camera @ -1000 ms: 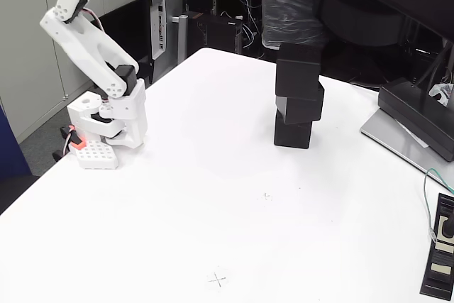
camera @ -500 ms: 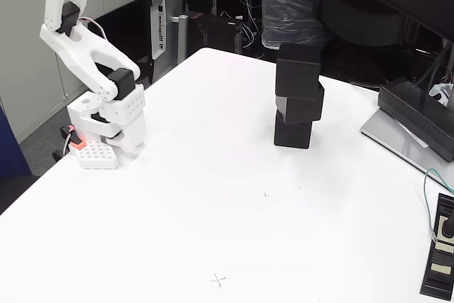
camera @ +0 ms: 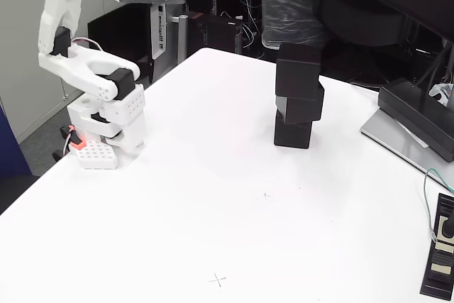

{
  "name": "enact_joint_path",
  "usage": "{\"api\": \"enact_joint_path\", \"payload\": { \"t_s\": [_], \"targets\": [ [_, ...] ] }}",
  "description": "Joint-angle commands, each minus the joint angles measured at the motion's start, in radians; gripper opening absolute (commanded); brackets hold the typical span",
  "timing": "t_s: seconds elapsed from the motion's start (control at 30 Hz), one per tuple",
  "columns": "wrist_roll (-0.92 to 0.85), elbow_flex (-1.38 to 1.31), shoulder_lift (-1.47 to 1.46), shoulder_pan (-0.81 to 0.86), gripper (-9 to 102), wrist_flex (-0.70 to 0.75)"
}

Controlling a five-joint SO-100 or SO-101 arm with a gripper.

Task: Stack the 3 blocks

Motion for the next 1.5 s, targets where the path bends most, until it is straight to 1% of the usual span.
{"api": "enact_joint_path", "payload": {
  "t_s": [0.0,0.1,0.27,0.47,0.67,0.9,1.2,1.47],
  "targets": [
    [0.005,0.184,0.078,-0.035,-1,-0.098],
    [0.005,0.354,0.161,-0.061,-1,-0.163],
    [0.005,0.6,0.249,-0.069,-1,-0.227],
    [0.006,0.773,0.253,-0.066,-1,-0.311],
    [0.006,0.891,0.253,-0.069,-1,-0.365],
    [0.101,1.003,0.255,-0.069,-1,-0.483],
    [0.109,1.108,0.258,-0.069,-1,-0.634],
    [0.109,1.109,0.258,-0.067,-1,-0.653]
  ]
}}
